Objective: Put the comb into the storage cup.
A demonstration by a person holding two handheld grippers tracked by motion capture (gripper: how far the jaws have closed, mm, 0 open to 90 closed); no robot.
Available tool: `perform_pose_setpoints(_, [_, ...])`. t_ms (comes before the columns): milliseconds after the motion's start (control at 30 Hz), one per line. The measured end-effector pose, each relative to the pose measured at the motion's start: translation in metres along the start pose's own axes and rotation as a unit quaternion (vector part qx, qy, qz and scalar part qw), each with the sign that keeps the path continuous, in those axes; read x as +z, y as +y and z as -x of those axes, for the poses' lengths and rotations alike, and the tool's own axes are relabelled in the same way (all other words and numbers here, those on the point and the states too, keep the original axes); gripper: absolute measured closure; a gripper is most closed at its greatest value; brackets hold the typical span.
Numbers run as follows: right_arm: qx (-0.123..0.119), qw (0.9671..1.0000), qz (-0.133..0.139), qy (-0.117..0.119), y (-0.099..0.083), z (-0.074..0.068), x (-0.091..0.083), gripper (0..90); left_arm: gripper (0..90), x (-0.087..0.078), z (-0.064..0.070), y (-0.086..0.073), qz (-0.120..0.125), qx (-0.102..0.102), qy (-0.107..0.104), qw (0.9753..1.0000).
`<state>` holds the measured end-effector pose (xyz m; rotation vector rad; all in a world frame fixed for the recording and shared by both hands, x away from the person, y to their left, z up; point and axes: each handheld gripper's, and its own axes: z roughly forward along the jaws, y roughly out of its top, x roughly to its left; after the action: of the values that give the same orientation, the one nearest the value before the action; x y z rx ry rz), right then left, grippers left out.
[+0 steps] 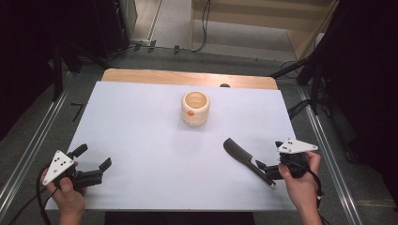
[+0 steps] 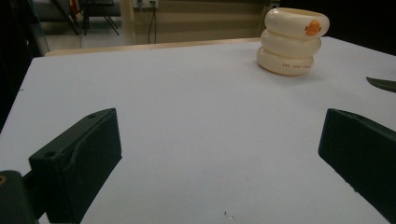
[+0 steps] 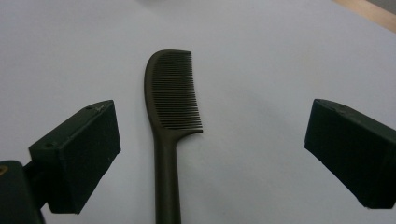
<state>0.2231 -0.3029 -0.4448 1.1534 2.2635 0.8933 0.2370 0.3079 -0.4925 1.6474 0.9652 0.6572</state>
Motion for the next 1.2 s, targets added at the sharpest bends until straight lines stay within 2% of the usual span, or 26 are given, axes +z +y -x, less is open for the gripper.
perform_pose_setpoints(100, [-0.012,0.9996,-0.022,0.012,0.004,-0.004,0.005,1.7,0.0,0.000,0.000,0.000,0.001,-0.002,-0.003,1.0000])
perform_pose_setpoints(200, [-0.023,0.9991,-0.031,0.016,0.007,-0.005,0.009,1.7,0.0,-0.001,-0.001,0.000,0.001,-0.002,-0.004,1.0000])
perform_pose_setpoints(300, [-0.017,0.9992,-0.032,0.017,0.011,-0.007,0.013,1.7,0.0,-0.001,-0.001,0.000,0.000,-0.002,-0.005,1.0000])
perform_pose_setpoints(467, [-0.015,0.9983,-0.055,0.012,0.016,-0.011,0.022,3.8,0.0,0.000,-0.001,0.000,-0.003,0.001,-0.011,0.9999])
perform_pose_setpoints(500, [-0.012,0.9977,-0.065,0.016,0.016,-0.012,0.024,3.9,0.0,0.000,-0.001,0.000,-0.004,0.001,-0.012,0.9999])
perform_pose_setpoints(567, [-0.020,0.9960,-0.084,0.024,0.015,-0.014,0.030,4.6,2.3,0.000,-0.001,0.000,-0.003,-0.001,-0.008,1.0000])
perform_pose_setpoints(600, [-0.015,0.9950,-0.094,0.030,0.012,-0.015,0.032,6.7,3.8,0.001,-0.001,0.000,-0.003,-0.004,-0.006,1.0000])
perform_pose_setpoints(667, [-0.011,0.9945,-0.097,0.037,0.011,-0.015,0.034,7.3,3.8,0.001,-0.001,0.000,-0.002,-0.003,-0.006,1.0000])
perform_pose_setpoints(767, [0.000,0.9928,-0.108,0.052,0.006,-0.015,0.041,15.6,3.8,0.001,-0.001,0.000,-0.001,0.000,-0.007,1.0000])
perform_pose_setpoints(800, [0.000,0.9928,-0.108,0.052,0.006,-0.015,0.041,15.6,3.8,0.001,-0.001,0.000,-0.002,-0.001,-0.006,1.0000])
perform_pose_setpoints(833, [0.004,0.9924,-0.110,0.056,0.005,-0.015,0.043,22.1,3.8,0.001,-0.001,0.000,-0.002,0.000,-0.006,1.0000])
perform_pose_setpoints(900, [0.012,0.9913,-0.115,0.062,0.004,-0.015,0.046,26.2,3.8,0.001,-0.001,0.000,-0.002,-0.001,-0.007,1.0000])
perform_pose_setpoints(1033, [0.026,0.9893,-0.131,0.060,0.002,-0.014,0.051,32.2,3.8,0.001,-0.001,0.000,-0.003,0.000,-0.007,1.0000])
perform_pose_setpoints(1067, [0.027,0.9894,-0.132,0.056,0.001,-0.014,0.052,37.5,3.8,0.001,-0.001,0.000,-0.003,-0.001,-0.006,1.0000])
perform_pose_setpoints(1100, [0.031,0.9890,-0.131,0.062,0.000,-0.013,0.052,43.5,3.8,0.001,-0.001,0.000,-0.003,-0.001,-0.006,1.0000])
perform_pose_setpoints(1200, [0.032,0.9871,-0.143,0.066,-0.002,-0.013,0.055,48.6,3.8,0.001,-0.001,0.000,-0.004,0.000,-0.005,1.0000])
